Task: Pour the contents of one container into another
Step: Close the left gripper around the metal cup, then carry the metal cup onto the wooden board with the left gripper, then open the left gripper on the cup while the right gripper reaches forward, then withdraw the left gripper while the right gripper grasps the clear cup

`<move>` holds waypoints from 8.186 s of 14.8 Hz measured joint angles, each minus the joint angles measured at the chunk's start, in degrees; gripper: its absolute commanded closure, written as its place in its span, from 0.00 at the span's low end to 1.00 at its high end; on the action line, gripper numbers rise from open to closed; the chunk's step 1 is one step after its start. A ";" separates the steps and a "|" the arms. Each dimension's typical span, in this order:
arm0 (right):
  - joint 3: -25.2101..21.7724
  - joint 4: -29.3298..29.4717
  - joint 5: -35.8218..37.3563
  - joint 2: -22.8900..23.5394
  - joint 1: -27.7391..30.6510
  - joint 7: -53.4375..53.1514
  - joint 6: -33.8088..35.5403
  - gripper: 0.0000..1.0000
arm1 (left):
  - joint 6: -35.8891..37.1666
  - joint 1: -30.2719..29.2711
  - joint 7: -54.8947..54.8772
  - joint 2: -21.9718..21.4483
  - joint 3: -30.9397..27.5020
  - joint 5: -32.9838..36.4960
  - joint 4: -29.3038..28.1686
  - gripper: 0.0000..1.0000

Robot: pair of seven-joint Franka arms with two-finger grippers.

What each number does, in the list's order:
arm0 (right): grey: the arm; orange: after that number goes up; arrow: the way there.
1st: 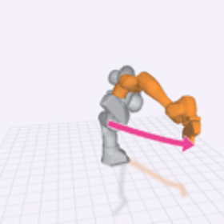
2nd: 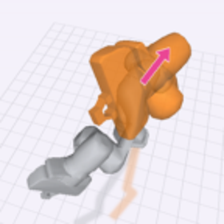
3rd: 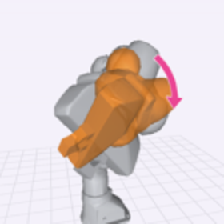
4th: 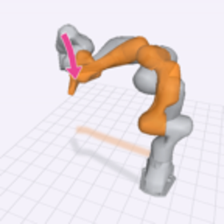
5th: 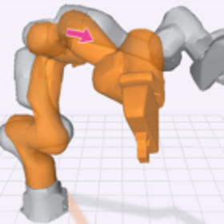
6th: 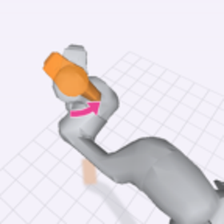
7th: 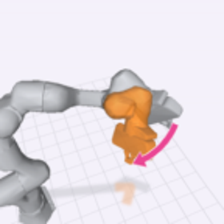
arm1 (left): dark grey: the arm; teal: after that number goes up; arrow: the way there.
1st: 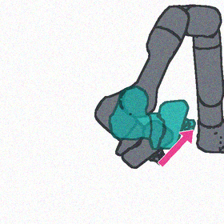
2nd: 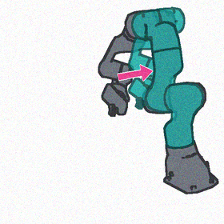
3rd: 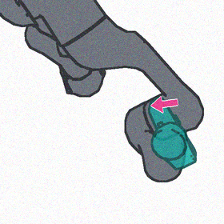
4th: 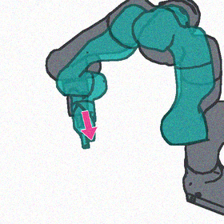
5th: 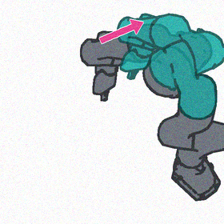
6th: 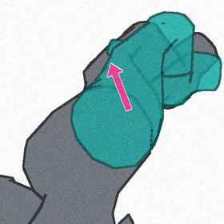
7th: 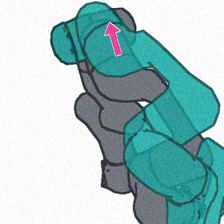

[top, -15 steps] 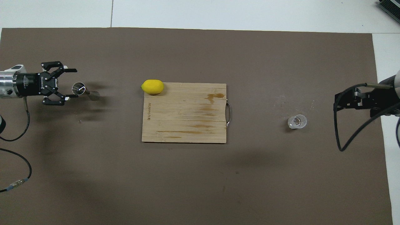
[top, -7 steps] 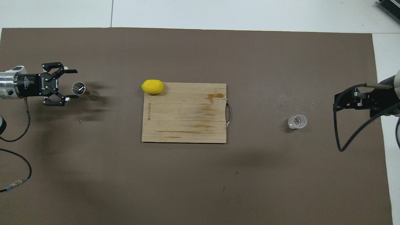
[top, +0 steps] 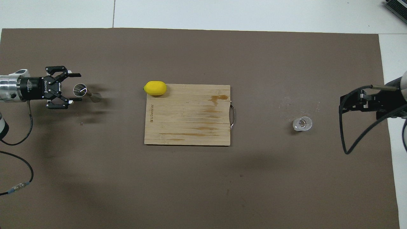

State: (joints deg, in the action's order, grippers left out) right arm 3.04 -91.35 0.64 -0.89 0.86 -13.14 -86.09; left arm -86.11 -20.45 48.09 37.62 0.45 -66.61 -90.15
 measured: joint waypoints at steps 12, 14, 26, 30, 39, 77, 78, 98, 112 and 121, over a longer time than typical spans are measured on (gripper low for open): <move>0.00 -0.31 0.00 -0.01 0.00 0.00 0.00 0.00 | 1.35 -0.07 -0.01 0.00 -0.18 1.61 -0.06 0.47; 0.00 -0.31 0.00 -0.02 0.00 0.00 0.00 0.00 | 1.40 -0.07 -0.03 0.00 -0.18 1.72 -0.06 0.48; 0.00 -0.33 0.00 -0.13 0.00 0.00 0.00 0.00 | 3.20 -0.07 0.19 0.00 -0.13 1.87 -0.06 1.00; 0.00 -0.34 0.00 -0.13 0.00 0.00 0.00 0.00 | 6.86 0.24 0.20 -0.66 0.61 1.79 0.17 1.00; 0.00 -0.34 0.00 -0.13 0.00 0.00 0.00 0.00 | 7.38 10.87 3.07 -10.49 1.03 -4.90 -5.96 1.00; -0.73 -7.76 -12.99 2.00 8.56 -47.12 -5.16 0.00 | -40.13 47.45 -5.05 -13.50 0.91 -42.84 -21.21 1.00; -0.76 -8.85 -14.24 2.69 9.34 -48.11 -5.65 0.00 | -40.16 47.46 -5.06 -13.51 0.91 -42.85 -21.21 0.96; -0.62 -24.61 -32.82 16.02 16.19 -40.79 -29.16 0.00 | -41.87 50.08 -2.71 -18.01 0.52 -45.43 -20.97 0.00; -0.35 -27.76 -41.48 20.20 17.86 -29.07 -29.27 0.00 | -17.44 29.89 -1.40 -26.89 -0.82 -16.06 -21.75 0.00; -0.40 -29.89 -45.70 20.19 15.80 -29.73 -31.11 0.00 | -2.48 23.01 -3.15 -28.09 -0.59 15.95 -7.38 0.00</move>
State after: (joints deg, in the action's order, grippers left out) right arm 2.64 -121.23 -45.06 19.30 16.66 -42.87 -117.20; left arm -88.59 2.56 44.93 9.54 -0.14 -50.66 -97.53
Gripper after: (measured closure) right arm 0.000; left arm 0.000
